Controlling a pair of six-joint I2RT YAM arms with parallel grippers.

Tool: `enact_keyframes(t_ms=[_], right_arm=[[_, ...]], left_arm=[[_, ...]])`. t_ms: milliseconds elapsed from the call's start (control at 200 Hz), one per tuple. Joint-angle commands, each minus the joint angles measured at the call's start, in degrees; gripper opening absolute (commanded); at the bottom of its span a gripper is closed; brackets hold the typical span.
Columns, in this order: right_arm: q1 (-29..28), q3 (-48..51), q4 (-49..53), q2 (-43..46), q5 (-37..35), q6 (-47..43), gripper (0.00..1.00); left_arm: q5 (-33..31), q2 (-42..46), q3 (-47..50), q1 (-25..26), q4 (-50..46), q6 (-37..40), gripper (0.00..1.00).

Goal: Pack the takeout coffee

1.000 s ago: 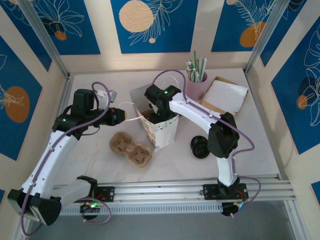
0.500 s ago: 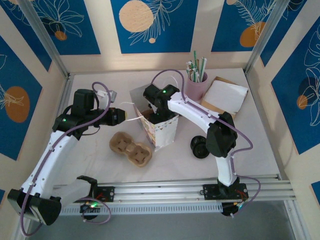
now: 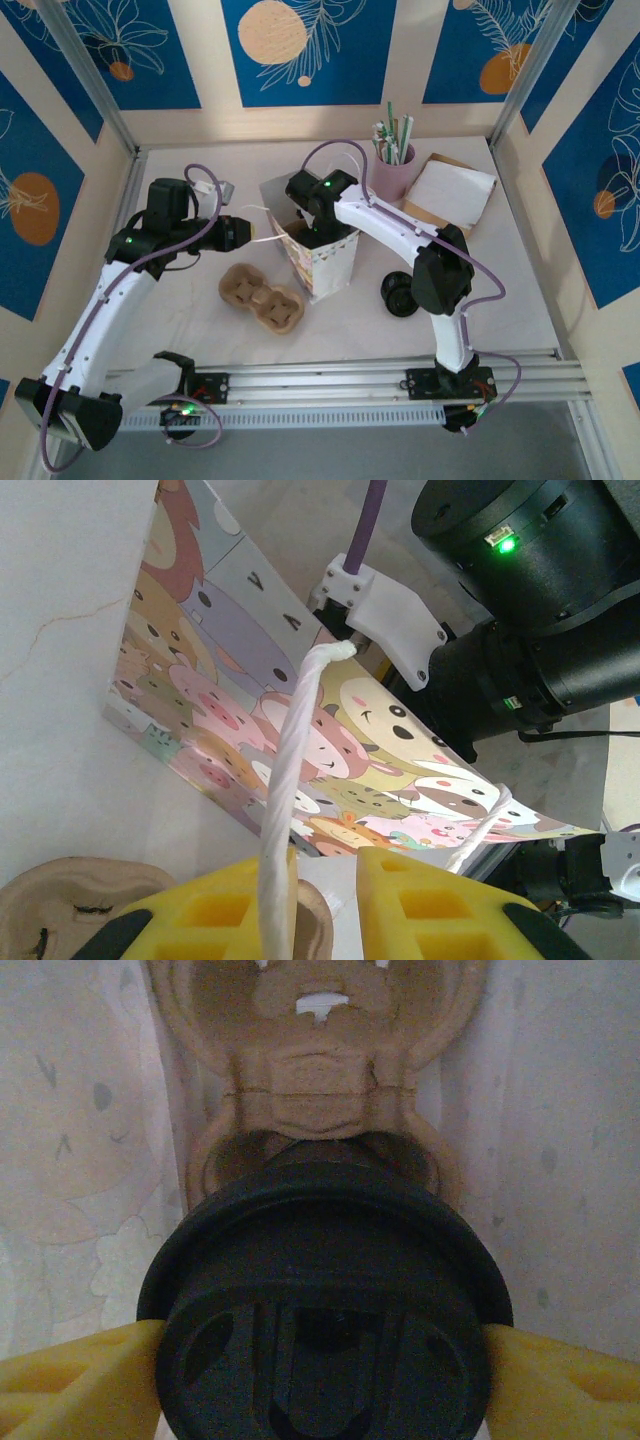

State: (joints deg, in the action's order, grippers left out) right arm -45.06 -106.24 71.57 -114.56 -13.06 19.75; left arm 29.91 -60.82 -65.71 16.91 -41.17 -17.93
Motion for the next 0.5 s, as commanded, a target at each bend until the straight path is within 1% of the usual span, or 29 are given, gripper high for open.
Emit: enact_keyframes(t_ms=[0,495], right_arm=[[-0.5,-2.2,2.1,-0.1,0.5,0.4,0.80],[-0.5,-3.0,2.7,1.0,-0.1,1.0,0.85]], left_arm=[[-0.4,0.3,0.1,0.8,-0.5,0.1,0.22],[-0.7,0.1,-0.1,1.2,-0.4,-0.1,0.23]])
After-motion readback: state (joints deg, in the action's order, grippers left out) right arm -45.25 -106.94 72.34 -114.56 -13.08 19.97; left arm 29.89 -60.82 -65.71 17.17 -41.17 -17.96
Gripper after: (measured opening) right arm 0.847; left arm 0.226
